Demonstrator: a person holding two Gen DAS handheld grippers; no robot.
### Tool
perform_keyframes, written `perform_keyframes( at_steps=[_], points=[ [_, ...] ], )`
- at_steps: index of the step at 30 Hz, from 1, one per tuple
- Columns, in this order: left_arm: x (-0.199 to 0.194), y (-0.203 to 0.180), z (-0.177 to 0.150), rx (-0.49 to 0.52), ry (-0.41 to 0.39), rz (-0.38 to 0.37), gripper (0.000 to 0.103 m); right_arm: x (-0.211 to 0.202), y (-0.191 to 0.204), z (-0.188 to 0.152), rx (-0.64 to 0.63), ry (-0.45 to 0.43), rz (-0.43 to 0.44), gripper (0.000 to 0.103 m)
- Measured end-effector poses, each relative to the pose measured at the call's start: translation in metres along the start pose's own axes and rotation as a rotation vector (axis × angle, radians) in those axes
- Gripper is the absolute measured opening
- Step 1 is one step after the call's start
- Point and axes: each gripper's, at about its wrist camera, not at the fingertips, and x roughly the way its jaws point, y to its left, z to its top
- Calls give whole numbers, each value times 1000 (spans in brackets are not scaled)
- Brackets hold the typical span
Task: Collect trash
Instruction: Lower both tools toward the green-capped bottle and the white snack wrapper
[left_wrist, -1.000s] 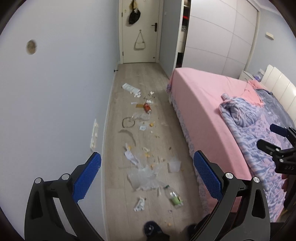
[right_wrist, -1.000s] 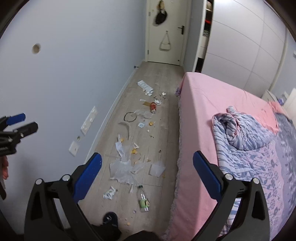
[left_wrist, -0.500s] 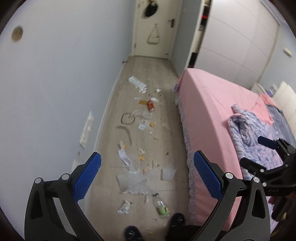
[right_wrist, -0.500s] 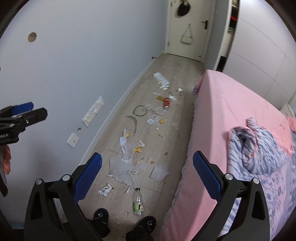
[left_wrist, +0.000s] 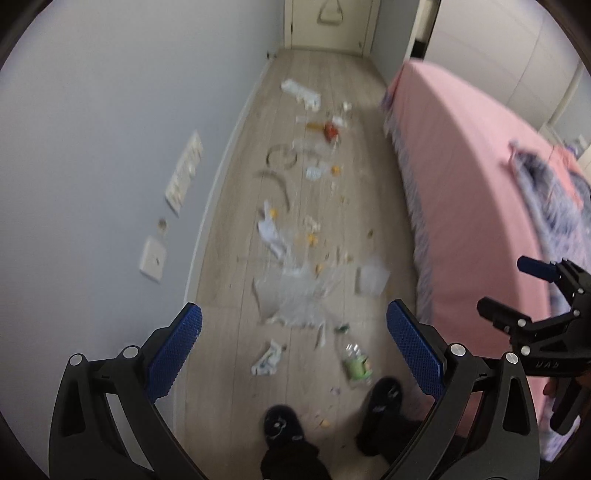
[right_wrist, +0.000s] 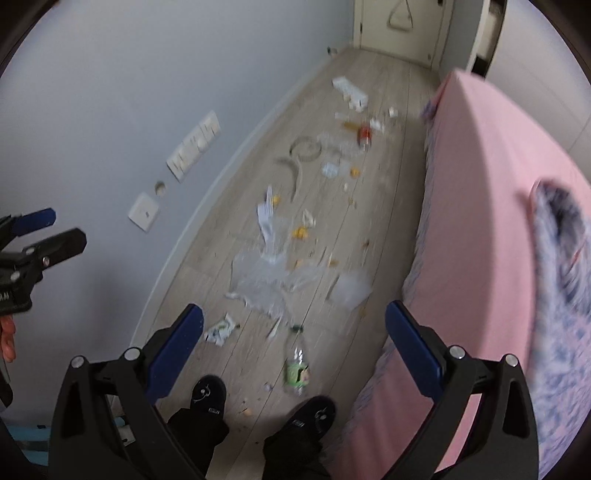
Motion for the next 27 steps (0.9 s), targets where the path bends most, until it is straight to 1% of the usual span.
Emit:
perform_keyframes(
  at_steps=[3,4,5,10,11,13,15,17,20,21,24,27],
  points=[
    [45,2,-27,1,37,-24,97,52,4,-27,1,46,-6,96],
    [66,2,-39,4,50,-33,97,66,5,-34,-4,56,-11,96],
    [79,1,-45,4,57,-41,97,89,6,-45,-13,73,-17,96],
    [160,-7,-84,17,102,-75,97,161,-1,-76,-26,110,-19,96],
    [175,-8,-91,13,105,-85,97,180,-5,-84,-24,116,-18,96],
    [206,-10,-105,16,109,-97,97,204,-10,-94,-38,124,-18,96],
    [227,-13,-116,28,112,-100,97,236,-12,-108,-74,134,-31,96],
    [258,-18,-131,47,123,-107,97,257,-15,-116,-83,141,-29,96],
    [301,-25,-154,78,141,-114,97,303,-20,-134,-98,159,-25,96],
    [308,-27,-158,82,144,-116,97,311,-20,-138,-103,160,-26,96],
    [346,-34,-178,104,149,-123,97,348,-24,-155,-116,176,-28,96],
    [372,-38,-190,121,161,-130,97,378,-26,-169,-123,191,-32,96]
  ],
)
